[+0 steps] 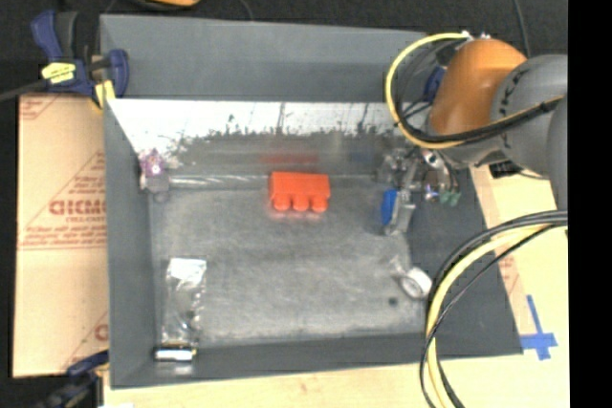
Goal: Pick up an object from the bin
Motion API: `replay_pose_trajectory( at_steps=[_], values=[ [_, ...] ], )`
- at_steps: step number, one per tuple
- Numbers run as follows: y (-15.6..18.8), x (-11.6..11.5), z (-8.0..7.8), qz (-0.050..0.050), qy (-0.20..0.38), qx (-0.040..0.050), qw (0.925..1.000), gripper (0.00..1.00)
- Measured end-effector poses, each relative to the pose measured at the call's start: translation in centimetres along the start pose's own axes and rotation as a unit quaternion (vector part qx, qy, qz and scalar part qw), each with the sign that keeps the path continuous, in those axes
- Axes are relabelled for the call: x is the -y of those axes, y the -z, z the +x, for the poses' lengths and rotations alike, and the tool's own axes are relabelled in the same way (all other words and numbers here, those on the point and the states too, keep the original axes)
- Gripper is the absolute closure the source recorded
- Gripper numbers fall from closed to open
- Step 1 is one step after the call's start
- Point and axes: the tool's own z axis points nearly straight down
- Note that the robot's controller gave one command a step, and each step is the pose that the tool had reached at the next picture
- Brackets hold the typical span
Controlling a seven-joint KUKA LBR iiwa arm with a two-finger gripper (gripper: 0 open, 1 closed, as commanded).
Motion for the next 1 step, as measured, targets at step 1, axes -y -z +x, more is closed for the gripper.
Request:
replay_pose_trajectory(
  at_steps=[1],
  values=[
    [0.33, -0.08, -0.05, 0.000, 0.002, 0.0019, 1.0000, 1.00]
  ],
)
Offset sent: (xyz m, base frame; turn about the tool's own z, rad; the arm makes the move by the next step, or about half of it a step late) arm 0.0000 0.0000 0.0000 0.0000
